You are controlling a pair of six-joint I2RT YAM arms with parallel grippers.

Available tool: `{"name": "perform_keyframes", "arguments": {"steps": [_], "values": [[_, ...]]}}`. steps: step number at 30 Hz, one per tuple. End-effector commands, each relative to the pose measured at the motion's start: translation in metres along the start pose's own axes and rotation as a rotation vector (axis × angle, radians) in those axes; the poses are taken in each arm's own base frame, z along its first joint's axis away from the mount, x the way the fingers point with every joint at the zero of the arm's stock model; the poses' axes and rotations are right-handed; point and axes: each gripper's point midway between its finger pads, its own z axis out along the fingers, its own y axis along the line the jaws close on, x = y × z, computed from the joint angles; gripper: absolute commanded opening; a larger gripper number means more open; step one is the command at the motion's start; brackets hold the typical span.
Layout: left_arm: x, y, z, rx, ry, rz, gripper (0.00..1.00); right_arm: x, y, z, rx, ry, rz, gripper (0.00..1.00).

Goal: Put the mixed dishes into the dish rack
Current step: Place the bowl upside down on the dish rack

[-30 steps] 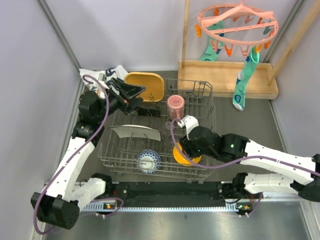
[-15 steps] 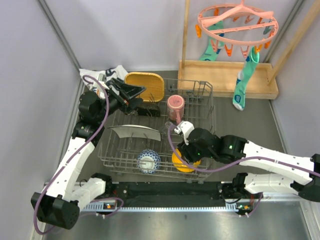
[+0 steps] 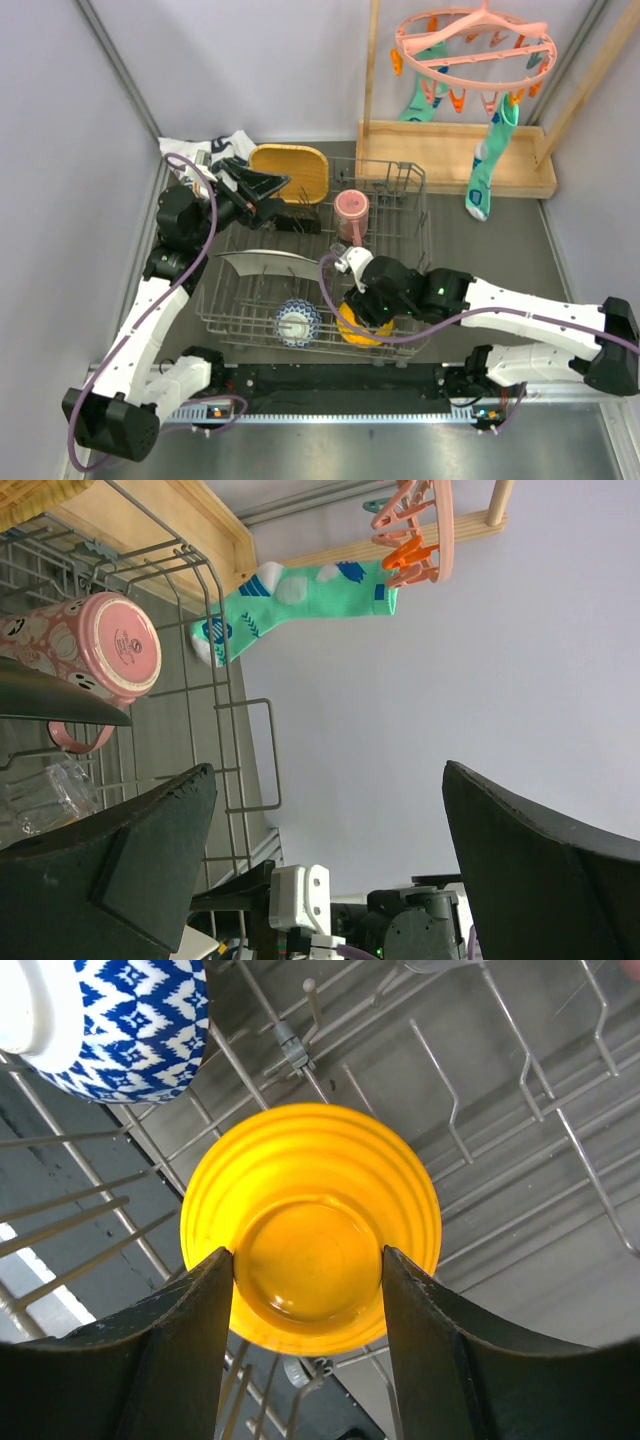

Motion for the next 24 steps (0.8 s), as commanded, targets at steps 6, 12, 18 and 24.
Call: {"name": "perform_keyframes", "arguments": {"steps": [6,12,18,24], "values": [[0.001,-0.004,-0.008,0.029,-0.007,0.020,0.98,-0.012,0.004,0.011,0.007,-0.040,-0.016,0.00],[0.001,-0.004,-0.009,0.032,-0.008,0.024,0.98,0.000,0.003,0.021,0.011,0.009,-0.016,0.00],[0.001,-0.001,-0.010,0.028,-0.005,0.017,0.98,0.004,0.006,0.027,0.002,0.044,-0.026,0.00],[0.000,-0.001,-0.011,0.028,-0.006,0.017,0.98,0.004,0.007,0.024,-0.005,0.063,-0.039,0.04]]}}
